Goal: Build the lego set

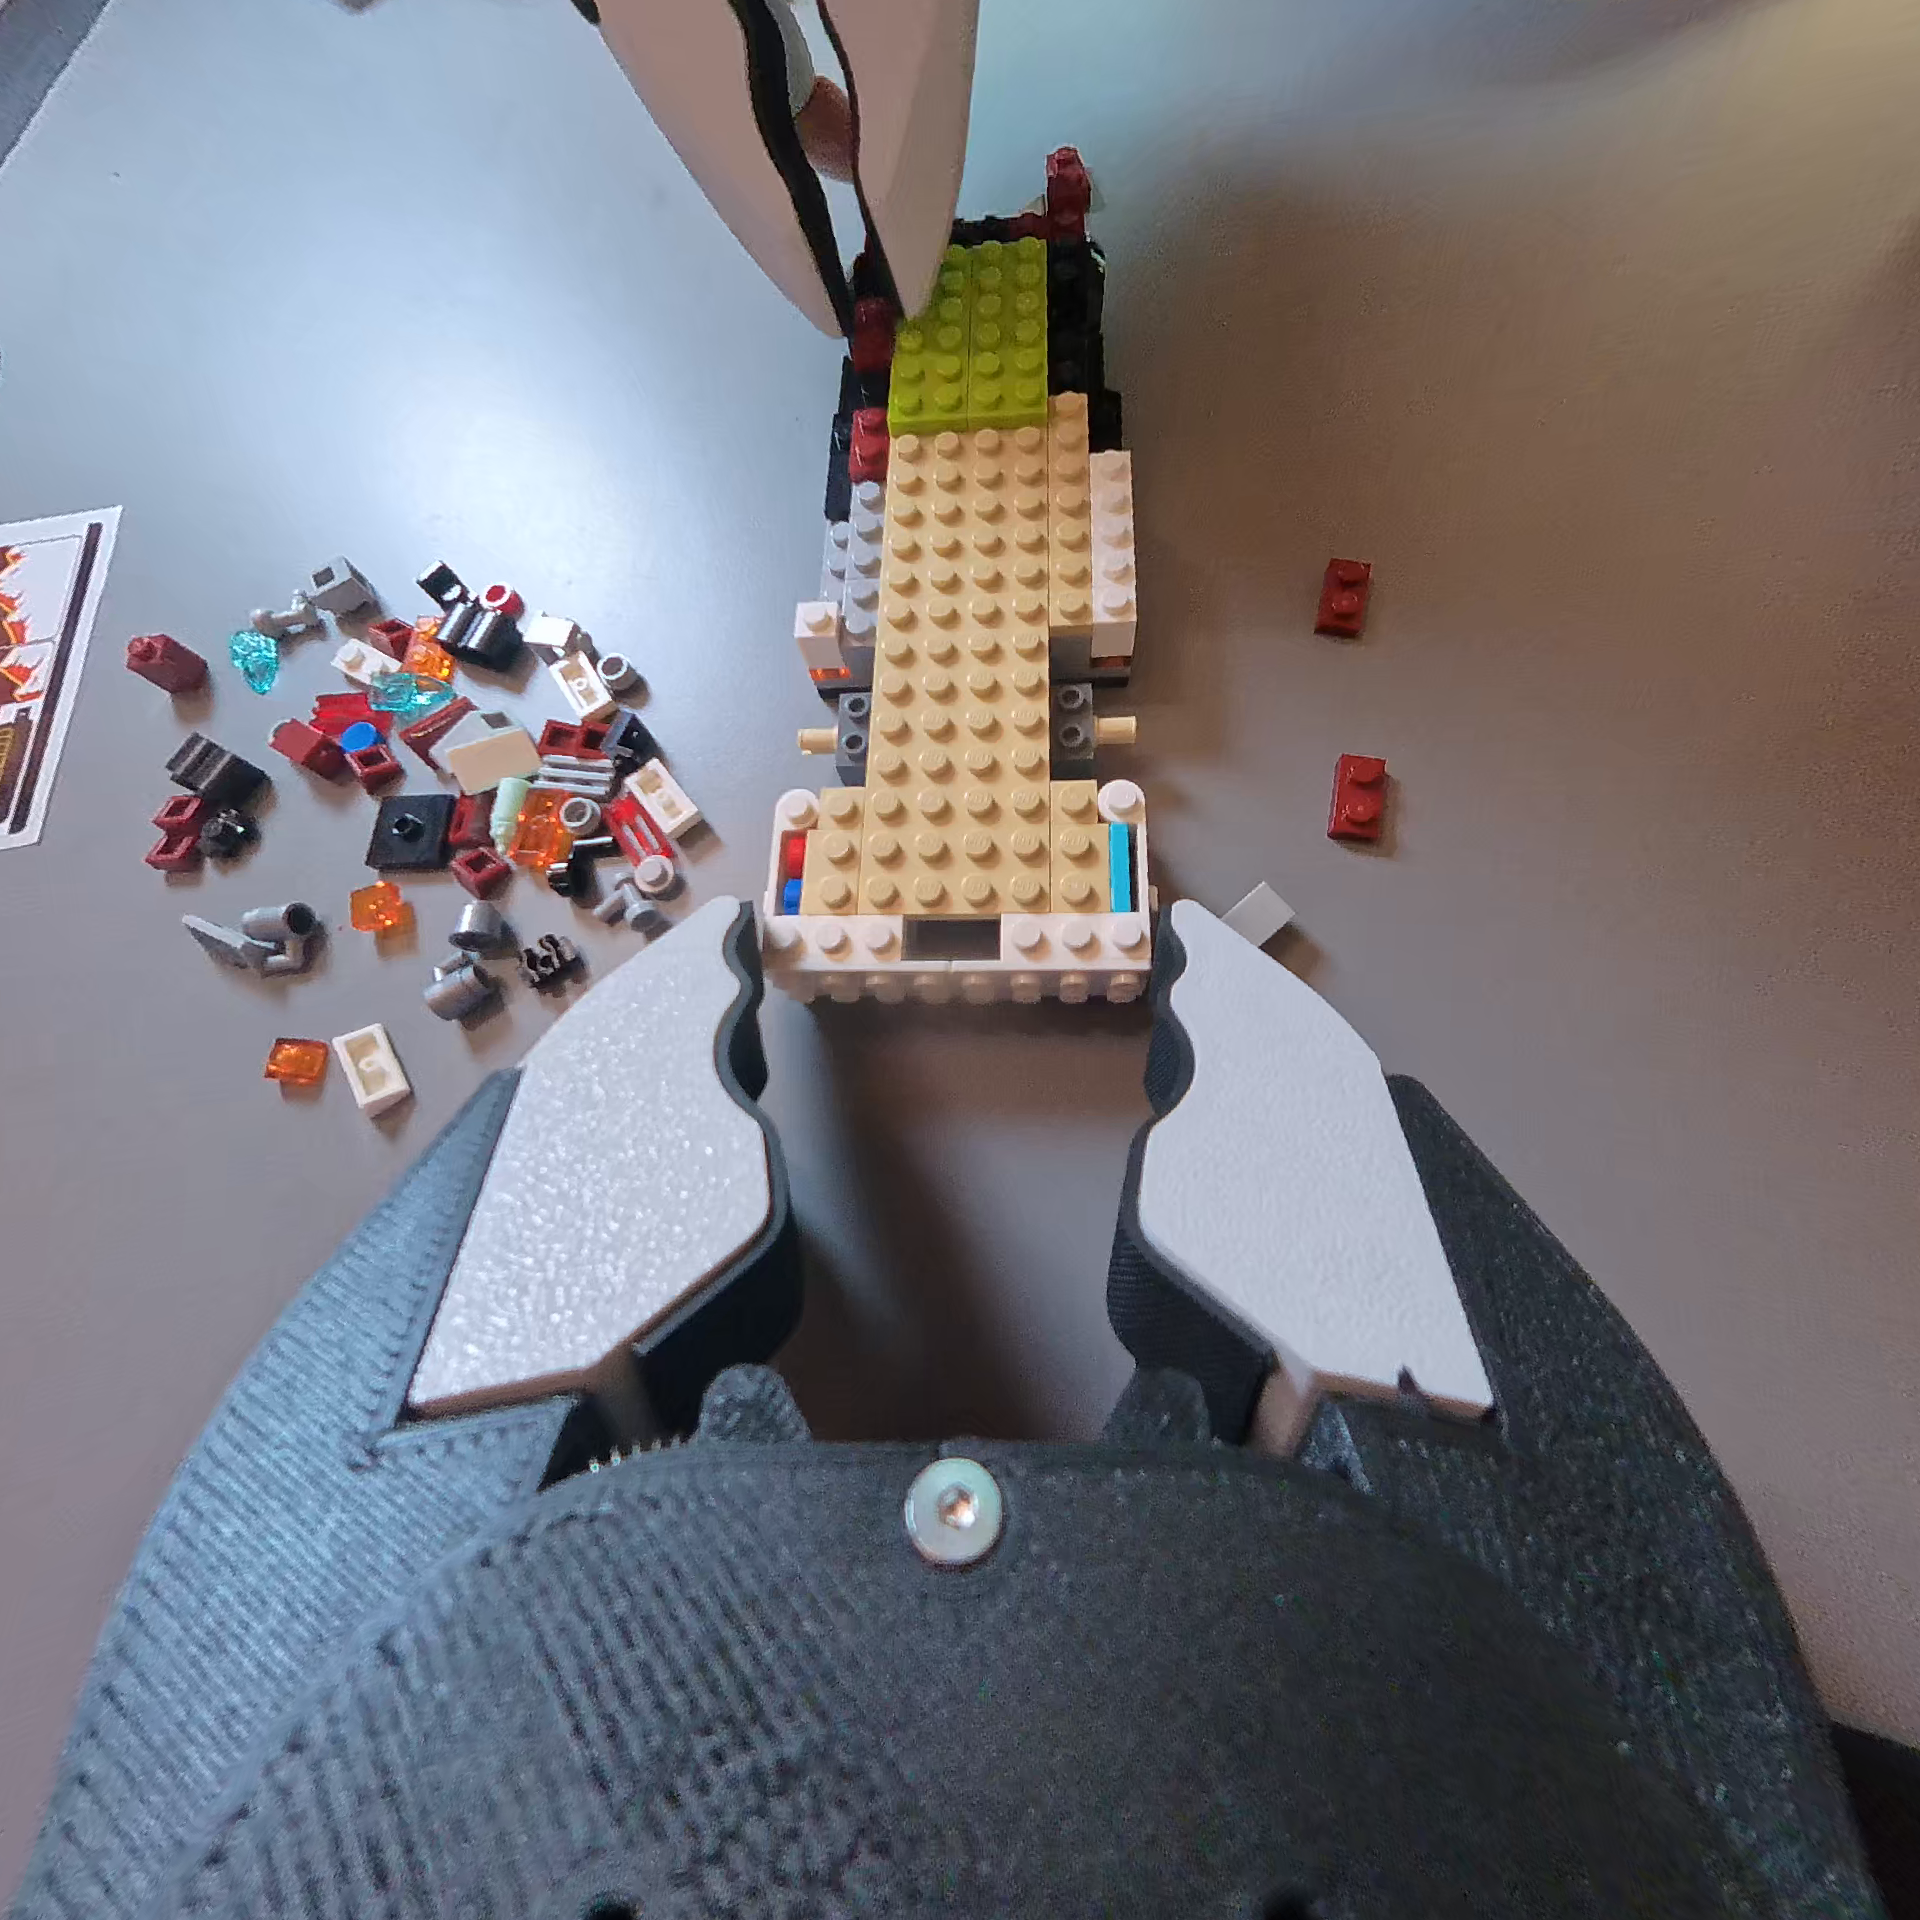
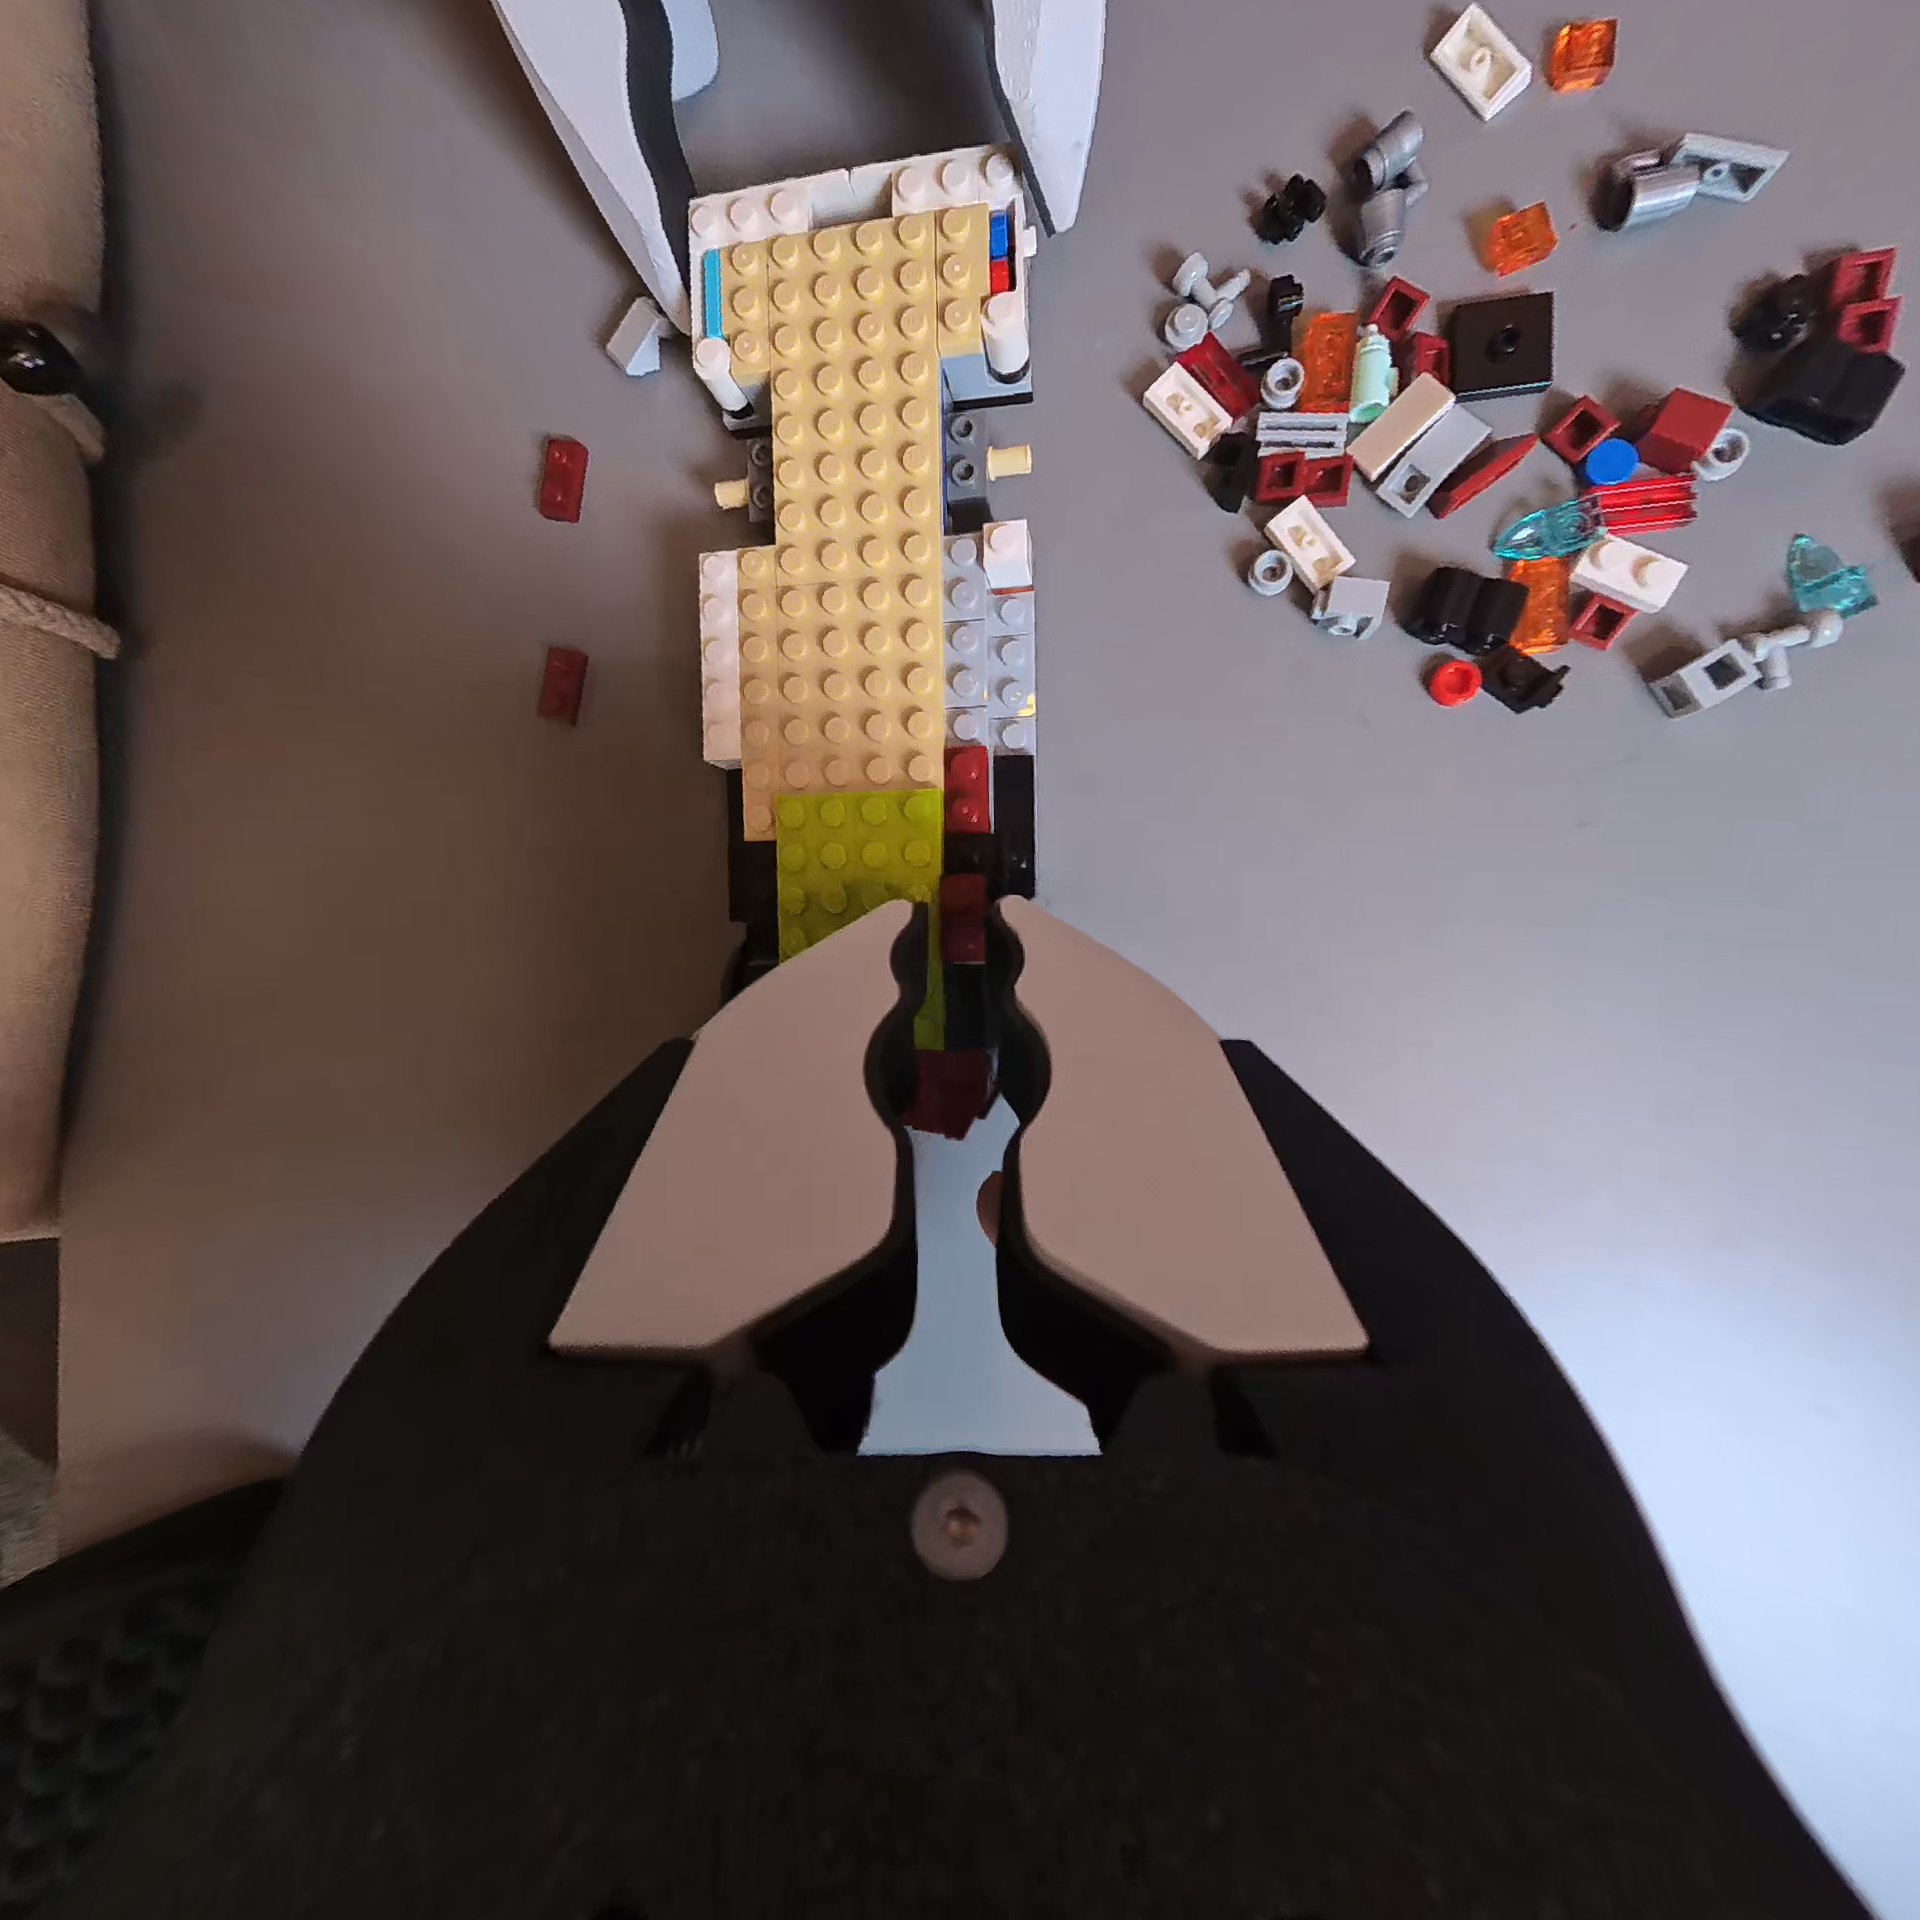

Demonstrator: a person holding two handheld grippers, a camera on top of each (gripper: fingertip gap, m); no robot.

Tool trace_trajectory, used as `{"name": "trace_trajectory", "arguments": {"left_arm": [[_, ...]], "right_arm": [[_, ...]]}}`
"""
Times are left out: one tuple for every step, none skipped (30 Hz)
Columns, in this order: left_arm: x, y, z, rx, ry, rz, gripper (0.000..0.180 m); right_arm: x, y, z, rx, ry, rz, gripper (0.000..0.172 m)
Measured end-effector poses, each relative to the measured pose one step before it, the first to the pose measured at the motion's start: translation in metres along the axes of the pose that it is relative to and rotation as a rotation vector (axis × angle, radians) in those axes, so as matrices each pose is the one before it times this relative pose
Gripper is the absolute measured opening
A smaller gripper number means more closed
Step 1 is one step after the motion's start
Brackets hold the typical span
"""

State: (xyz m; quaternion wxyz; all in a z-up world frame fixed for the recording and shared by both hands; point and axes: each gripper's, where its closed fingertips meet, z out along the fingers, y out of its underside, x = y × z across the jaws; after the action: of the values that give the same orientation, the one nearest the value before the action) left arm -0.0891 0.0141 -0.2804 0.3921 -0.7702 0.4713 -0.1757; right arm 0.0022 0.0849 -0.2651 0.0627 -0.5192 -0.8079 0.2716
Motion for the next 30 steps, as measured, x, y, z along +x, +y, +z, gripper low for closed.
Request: {"name": "trace_trajectory", "arguments": {"left_arm": [[-0.00009, 0.00001, -0.00001, 0.0002, 0.0004, 0.0001, 0.072], [0.00008, 0.00000, 0.00000, -0.0003, 0.0000, 0.0007, 0.072], [0.00003, 0.00008, -0.00007, -0.0004, 0.0001, 0.0010, 0.072], [0.00001, -0.00001, 0.00000, 0.0000, 0.0002, 0.0002, 0.072], [-0.00003, 0.00003, -0.00005, 0.0003, 0.0002, 0.0002, 0.072], [0.00002, 0.00004, 0.00008, 0.0003, 0.0003, 0.0005, 0.072], [-0.00007, -0.00002, 0.00001, 0.0004, 0.0005, 0.0001, 0.072], [0.00000, -0.00001, -0.00002, 0.0006, 0.0005, 0.0002, 0.072], [0.00003, -0.00004, -0.00001, 0.0008, 0.0006, -0.0001, 0.072], [-0.00007, 0.00001, -0.00001, 0.0002, 0.0003, -0.0003, 0.072], [-0.00007, 0.00006, -0.00004, -0.0005, -0.0003, 0.0005, 0.072], [0.00005, 0.00002, -0.00001, -0.0004, -0.0004, 0.0004, 0.072], [0.00000, 0.00001, 0.00003, -0.0005, -0.0002, 0.0004, 0.072], [0.00005, 0.00005, -0.00003, -0.0007, -0.0003, 0.0007, 0.072], [0.00008, 0.00008, 0.00006, -0.0003, -0.0002, 0.0005, 0.072], [0.00000, -0.00003, 0.00005, -0.0002, -0.0002, 0.0004, 0.072], [-0.00004, 0.00004, -0.00002, -0.0003, -0.0001, 0.0003, 0.072], [0.00002, -0.00005, 0.00006, 0.0000, 0.0000, 0.0005, 0.072], [0.00001, 0.00007, 0.00007, 0.0000, 0.0002, 0.0003, 0.072], [0.00006, -0.00008, 0.00007, 0.0001, 0.0001, 0.0001, 0.072], [0.00004, -0.00005, 0.00006, -0.0001, 0.0000, 0.0001, 0.072], [-0.00006, 0.00003, -0.00002, -0.0003, -0.0003, 0.0004, 0.072], [0.00001, 0.00004, 0.00011, -0.0002, -0.0003, 0.0002, 0.072], [-0.00003, 0.00001, -0.00001, -0.0001, -0.0002, 0.0001, 0.072], [-0.00002, 0.00001, 0.00000, -0.0001, -0.0001, 0.0000, 0.072], [-0.00008, -0.00002, 0.00004, 0.0000, 0.0000, 0.0000, 0.072], [0.00003, 0.00003, 0.00009, 0.0004, 0.0001, 0.0000, 0.072], [-0.00001, 0.00001, -0.00004, 0.0004, 0.0003, -0.0001, 0.072], [-0.00007, -0.00004, 0.00005, 0.0001, 0.0002, 0.0001, 0.072], [0.00003, 0.00008, 0.00006, 0.0000, 0.0002, 0.0001, 0.072]], "right_arm": [[-0.00033, 0.00022, 0.00040, -0.0053, -0.0081, 0.0033, 0.011], [-0.00006, -0.00001, 0.00023, -0.0024, -0.0047, 0.0010, 0.012], [-0.00004, -0.00003, 0.00011, -0.0018, -0.0048, 0.0011, 0.012], [0.00028, -0.00006, 0.00008, -0.0011, -0.0028, 0.0025, 0.012], [-0.00004, -0.00014, -0.00006, 0.0004, -0.0037, 0.0019, 0.012], [-0.00049, -0.00018, 0.00001, 0.0009, -0.0058, 0.0013, 0.012], [-0.00021, -0.00008, -0.00017, 0.0006, -0.0038, 0.0013, 0.012], [0.00023, -0.00033, -0.00013, 0.0012, -0.0003, 0.0005, 0.012], [0.00001, -0.00015, -0.00024, 0.0007, -0.0023, 0.0006, 0.013], [-0.00028, -0.00058, -0.00022, 0.0024, -0.0034, 0.0014, 0.013], [-0.00013, -0.00055, -0.00026, 0.0023, -0.0027, 0.0018, 0.013], [-0.00001, -0.00043, -0.00038, 0.0006, -0.0012, 0.0001, 0.014], [0.00014, -0.00074, -0.00067, 0.0029, 0.0003, -0.0006, 0.014], [0.00020, -0.00088, -0.00084, 0.0035, 0.0010, 0.0004, 0.014], [0.00048, -0.00103, -0.00109, 0.0034, 0.0030, -0.0008, 0.015], [0.00056, -0.00137, -0.00137, 0.0046, 0.0032, -0.0015, 0.015], [0.00096, -0.00143, -0.00140, 0.0049, 0.0050, -0.0008, 0.014], [0.00148, -0.00126, -0.00118, 0.0028, 0.0073, -0.0009, 0.014], [0.00134, -0.00063, -0.00083, -0.0005, 0.0054, -0.0011, 0.012], [0.00069, 0.00009, -0.00008, -0.0049, -0.0003, 0.0006, 0.011], [0.00006, 0.00047, 0.00050, -0.0066, -0.0055, 0.0021, 0.011], [0.00001, 0.00044, 0.00087, -0.0049, -0.0052, 0.0023, 0.011], [-0.00002, 0.00037, 0.00106, -0.0045, -0.0047, 0.0016, 0.011], [-0.00029, 0.00045, 0.00099, -0.0043, -0.0043, 0.0004, 0.011], [-0.00034, 0.00054, 0.00098, -0.0040, -0.0039, -0.0006, 0.010], [-0.00069, 0.00035, 0.00078, -0.0033, -0.0049, -0.0003, 0.010], [-0.00049, 0.00041, 0.00060, -0.0025, -0.0035, 0.0004, 0.009], [-0.00018, 0.00044, 0.00032, -0.0030, -0.0020, 0.0007, 0.009], [-0.00012, 0.00030, 0.00019, -0.0014, -0.0005, 0.0006, 0.008], [-0.00017, 0.00029, 0.00016, -0.0018, -0.0015, 0.0014, 0.008]]}}
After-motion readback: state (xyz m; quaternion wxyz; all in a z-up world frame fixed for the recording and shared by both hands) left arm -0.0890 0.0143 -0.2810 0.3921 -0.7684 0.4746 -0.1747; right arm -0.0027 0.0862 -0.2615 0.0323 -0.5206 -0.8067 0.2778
